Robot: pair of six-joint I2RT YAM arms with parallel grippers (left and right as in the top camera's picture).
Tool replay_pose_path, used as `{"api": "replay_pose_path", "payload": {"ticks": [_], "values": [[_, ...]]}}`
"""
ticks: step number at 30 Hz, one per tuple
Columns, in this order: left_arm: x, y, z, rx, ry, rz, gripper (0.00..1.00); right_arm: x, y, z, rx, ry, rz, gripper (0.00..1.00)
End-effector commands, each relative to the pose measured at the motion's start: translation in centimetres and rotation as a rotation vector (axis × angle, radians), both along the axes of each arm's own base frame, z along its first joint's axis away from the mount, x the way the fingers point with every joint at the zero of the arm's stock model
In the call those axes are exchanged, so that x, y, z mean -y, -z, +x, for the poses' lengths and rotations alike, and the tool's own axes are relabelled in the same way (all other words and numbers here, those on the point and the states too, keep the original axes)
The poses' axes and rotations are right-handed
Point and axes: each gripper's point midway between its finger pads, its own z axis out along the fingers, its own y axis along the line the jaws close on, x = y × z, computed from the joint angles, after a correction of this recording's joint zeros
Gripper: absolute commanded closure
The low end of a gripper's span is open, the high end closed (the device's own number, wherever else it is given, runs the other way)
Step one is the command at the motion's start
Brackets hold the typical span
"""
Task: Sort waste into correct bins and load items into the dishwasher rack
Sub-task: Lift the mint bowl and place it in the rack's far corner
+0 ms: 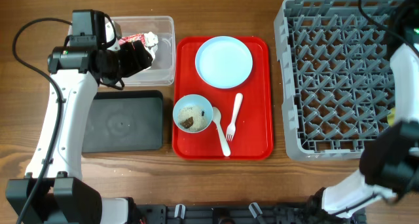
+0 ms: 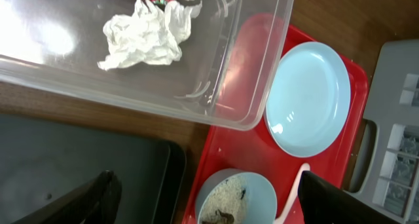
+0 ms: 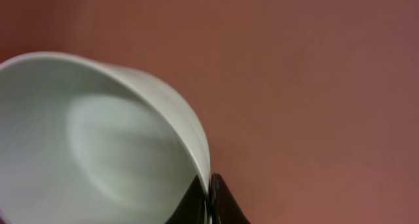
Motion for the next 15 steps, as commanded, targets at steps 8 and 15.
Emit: {"api": "replay_pose_path", "payload": {"ticks": [8,15], "values": [[-0.1,-0.5,0.0,0.019,0.011,0.009,0.12,3.3,10.0,0.5,-0.332,0.191,-0.049,0.96],[-0.1,-0.5,0.0,0.019,0.010,0.009,0.12,0.1,14.6,3.2,-0.372,0.083,0.000,0.96]]}}
